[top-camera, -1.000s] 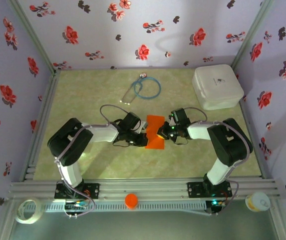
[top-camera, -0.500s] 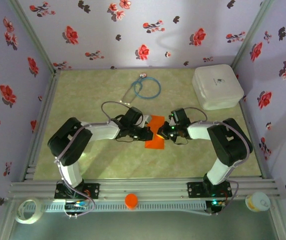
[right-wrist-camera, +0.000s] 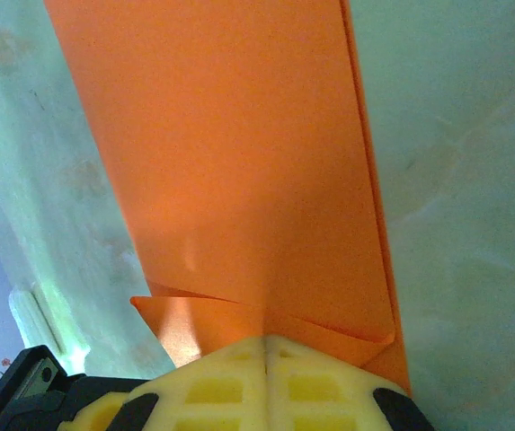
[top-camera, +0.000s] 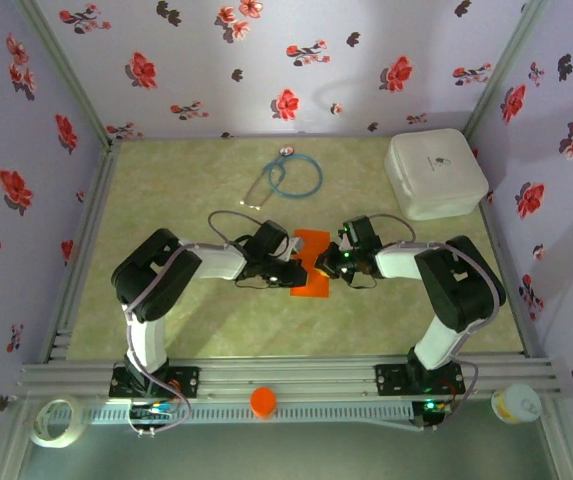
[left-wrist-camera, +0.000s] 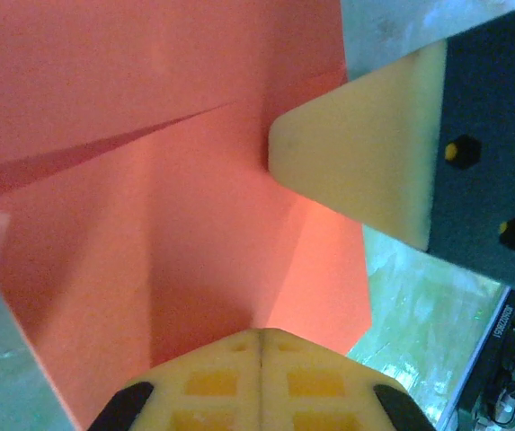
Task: Fold a paper plane with a square sheet of paper (pick it up from the middle)
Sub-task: Fold the triangle a second time at the center of the table.
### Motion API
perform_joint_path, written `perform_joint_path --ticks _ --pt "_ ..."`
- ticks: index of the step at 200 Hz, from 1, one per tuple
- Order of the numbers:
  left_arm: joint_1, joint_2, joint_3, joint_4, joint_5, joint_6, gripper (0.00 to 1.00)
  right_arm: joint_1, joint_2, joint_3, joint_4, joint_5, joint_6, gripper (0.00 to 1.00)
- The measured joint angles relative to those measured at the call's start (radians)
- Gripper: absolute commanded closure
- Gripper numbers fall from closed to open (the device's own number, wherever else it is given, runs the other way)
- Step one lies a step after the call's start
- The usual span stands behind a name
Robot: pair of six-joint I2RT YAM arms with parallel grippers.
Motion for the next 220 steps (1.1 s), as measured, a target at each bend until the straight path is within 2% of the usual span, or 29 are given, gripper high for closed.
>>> perform_joint_path --ticks 40,157,195,220 --pt "0.001 -0.035 -0.041 -0.002 -0.001 0.008 0.94 0.000 0.000 0.000 0.000 0.000 0.000 1.00" --pt "0.010 -0.146 -0.111 -0.152 -0.050 0.090 0.96 0.000 0.000 0.000 0.000 0.000 0.000 1.00" --pt "0.014 -0.238 -0.153 -0.126 -0.056 0.085 0.97 -0.001 0.000 0.000 0.000 0.000 0.000 1.00" --pt "0.024 -0.227 -0.117 -0.087 -0.045 0.075 0.96 -0.001 0.000 0.000 0.000 0.000 0.000 1.00"
